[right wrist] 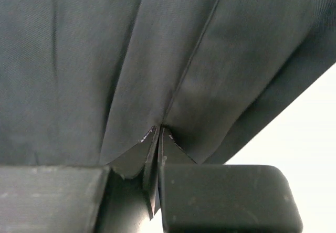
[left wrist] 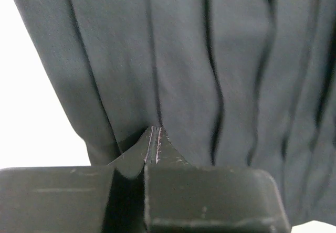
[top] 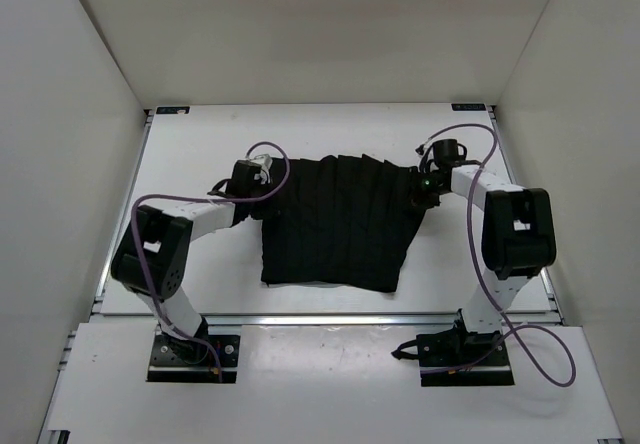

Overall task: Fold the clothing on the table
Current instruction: Flatten the skirt out

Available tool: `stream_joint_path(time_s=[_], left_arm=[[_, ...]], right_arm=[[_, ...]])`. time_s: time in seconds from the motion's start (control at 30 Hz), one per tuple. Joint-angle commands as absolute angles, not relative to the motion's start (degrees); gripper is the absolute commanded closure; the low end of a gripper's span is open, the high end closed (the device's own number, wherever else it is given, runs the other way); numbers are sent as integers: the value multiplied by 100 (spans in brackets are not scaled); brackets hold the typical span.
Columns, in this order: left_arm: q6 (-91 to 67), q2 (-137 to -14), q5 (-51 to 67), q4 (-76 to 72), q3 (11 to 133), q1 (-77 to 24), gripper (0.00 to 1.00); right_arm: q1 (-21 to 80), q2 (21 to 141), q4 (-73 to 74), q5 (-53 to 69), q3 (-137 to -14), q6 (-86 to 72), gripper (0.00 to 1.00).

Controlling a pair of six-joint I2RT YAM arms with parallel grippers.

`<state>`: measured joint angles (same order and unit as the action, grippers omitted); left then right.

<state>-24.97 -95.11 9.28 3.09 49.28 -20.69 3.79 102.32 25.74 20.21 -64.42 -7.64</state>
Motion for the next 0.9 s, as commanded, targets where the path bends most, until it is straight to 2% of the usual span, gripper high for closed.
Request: stream_joint_path(time_s=[0.0, 0.23, 0.37, 0.53, 0.6, 0.77, 0.8, 0.87], left_arm=[[-2417, -9878, 757, 499, 5553, -2039, 100], [-2434, -10853, 650, 1019, 6617, -1925, 100], [-2540, -11301, 756, 1186, 7013, -1758, 100], [-2347, -11821, 405, 1870, 8127, -1819, 100], [-2329, -12049, 307, 2030, 8507, -1706, 100], [-2189, -12418, 211, 2556, 9920, -1503, 100], [-2119, -12419, 185, 2627, 10149, -1459, 96], [-1978, -12305, 185, 2628, 10221, -1520, 84]], right_arm=[[387, 10616, 2548, 1872, -6968, -580, 100], [457, 11583, 2996, 1907, -7918, -501, 100], [483, 12155, 3400, 1793, -8919, -387, 100], [422, 12988, 3805, 1810, -10403, -422, 100], [361, 13147, 3911, 1793, -10931, -483, 99], [44, 12929, 3666, 2249, -11188, -896, 100], [9, 12702, 3630, 2372, -11171, -957, 97], [-166, 12439, 3551, 2460, -11110, -940, 83]])
